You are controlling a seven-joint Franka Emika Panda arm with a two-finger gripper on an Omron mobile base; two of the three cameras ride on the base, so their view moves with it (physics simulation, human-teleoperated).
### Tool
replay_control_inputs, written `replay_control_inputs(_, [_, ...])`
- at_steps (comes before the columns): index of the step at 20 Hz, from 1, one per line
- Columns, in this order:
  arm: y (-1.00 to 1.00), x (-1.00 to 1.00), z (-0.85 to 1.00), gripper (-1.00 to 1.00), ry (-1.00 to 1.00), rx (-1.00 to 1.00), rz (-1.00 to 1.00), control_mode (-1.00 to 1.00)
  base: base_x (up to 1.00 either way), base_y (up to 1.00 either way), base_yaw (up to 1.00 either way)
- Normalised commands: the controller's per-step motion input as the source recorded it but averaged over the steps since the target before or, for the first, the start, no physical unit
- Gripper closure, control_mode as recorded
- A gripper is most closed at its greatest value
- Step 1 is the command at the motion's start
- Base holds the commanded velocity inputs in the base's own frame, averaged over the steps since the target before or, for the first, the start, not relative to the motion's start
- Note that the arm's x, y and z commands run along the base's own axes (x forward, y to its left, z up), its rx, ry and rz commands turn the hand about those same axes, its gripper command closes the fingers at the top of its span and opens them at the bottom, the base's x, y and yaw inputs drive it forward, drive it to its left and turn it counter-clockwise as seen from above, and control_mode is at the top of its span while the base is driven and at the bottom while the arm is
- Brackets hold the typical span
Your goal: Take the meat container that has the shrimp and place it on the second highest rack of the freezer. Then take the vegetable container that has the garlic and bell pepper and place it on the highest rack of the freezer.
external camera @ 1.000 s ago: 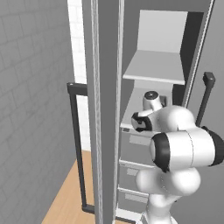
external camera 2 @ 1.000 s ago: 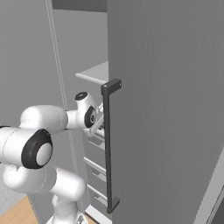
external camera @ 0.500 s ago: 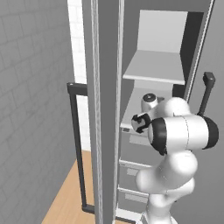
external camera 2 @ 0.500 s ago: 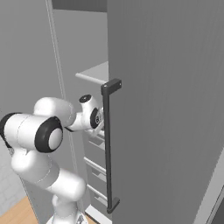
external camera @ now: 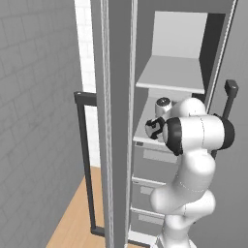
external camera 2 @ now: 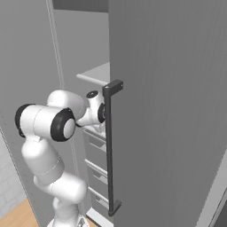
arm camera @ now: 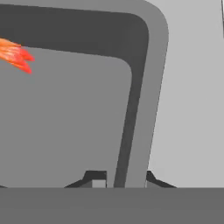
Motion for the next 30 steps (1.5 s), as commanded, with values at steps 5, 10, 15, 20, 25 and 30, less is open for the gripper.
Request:
replay_control_inputs(5, [0.00, 0.11, -0.13, 1.00, -0.04, 0.00, 0.00, -1.00, 0.00, 0.00, 0.00])
replay_control_inputs(10, [0.00, 0.00, 0.00, 1.00, 0.00, 0.00, 0.00, -1.00, 0.00, 0.00, 0.00])
replay_control_inputs(15, [-0.01, 0.04, 0.00, -1.00, 0.00, 0.00, 0.00, -1.00, 0.00, 0.00, 0.00])
replay_control_inputs(20, [0.00, 0.00, 0.00, -1.00, 0.00, 0.00, 0.00, -1.00, 0.00, 0.00, 0.00])
replay_control_inputs(25, [0.00, 0.00, 0.00, -1.00, 0.00, 0.00, 0.00, -1.00, 0.00, 0.00, 0.00])
replay_control_inputs(30, [-0.01, -0.57, 0.02, -1.00, -0.17, 0.00, 0.00, -1.00, 0.00, 0.00, 0.00])
